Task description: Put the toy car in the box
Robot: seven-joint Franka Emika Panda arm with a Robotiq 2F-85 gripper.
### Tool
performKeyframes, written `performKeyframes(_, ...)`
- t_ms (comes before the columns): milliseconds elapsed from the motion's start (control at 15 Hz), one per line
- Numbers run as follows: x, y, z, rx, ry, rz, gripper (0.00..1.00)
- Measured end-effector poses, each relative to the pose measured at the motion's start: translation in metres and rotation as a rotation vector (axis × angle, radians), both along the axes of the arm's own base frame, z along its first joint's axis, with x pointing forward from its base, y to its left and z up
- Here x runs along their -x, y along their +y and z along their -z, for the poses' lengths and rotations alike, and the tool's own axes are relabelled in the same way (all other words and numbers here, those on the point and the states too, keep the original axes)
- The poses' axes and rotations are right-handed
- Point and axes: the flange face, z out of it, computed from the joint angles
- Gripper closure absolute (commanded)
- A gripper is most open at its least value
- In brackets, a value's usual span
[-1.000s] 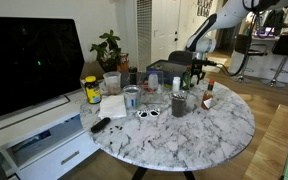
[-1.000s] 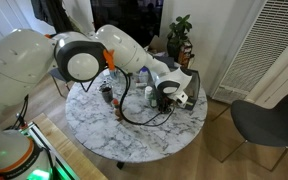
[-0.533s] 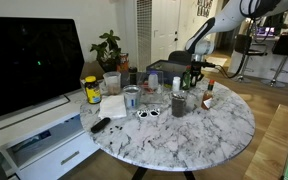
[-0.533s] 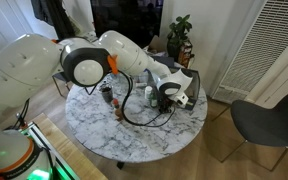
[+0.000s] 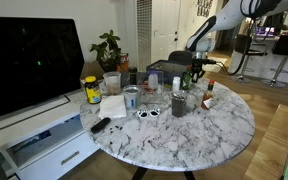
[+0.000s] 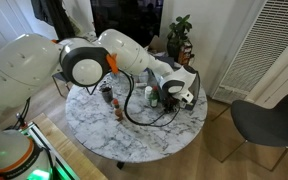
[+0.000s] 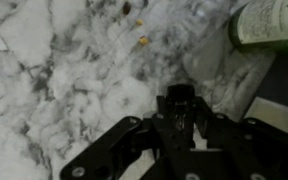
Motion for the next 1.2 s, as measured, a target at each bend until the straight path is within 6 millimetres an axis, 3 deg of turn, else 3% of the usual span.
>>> performKeyframes(400,0.005,-0.028,-0.091,0.111,-0.118,0.003,0.92)
performKeyframes(667,0.005,-0.016,-0.148,0.158,-0.241,-0.071,0.92)
performKeyframes(867,-0.008,0.006,-0.170,0.177,-0.301,-0.145,0.92)
performKeyframes(1067,-0.022,0.026,-0.176,0.210,-0.327,-0.209,0.92)
performKeyframes(1133,-0.026,0.031,-0.176,0.223,-0.329,-0.227,0.69)
performKeyframes(1200,-0.030,0.035,-0.176,0.230,-0.327,-0.243,0.69)
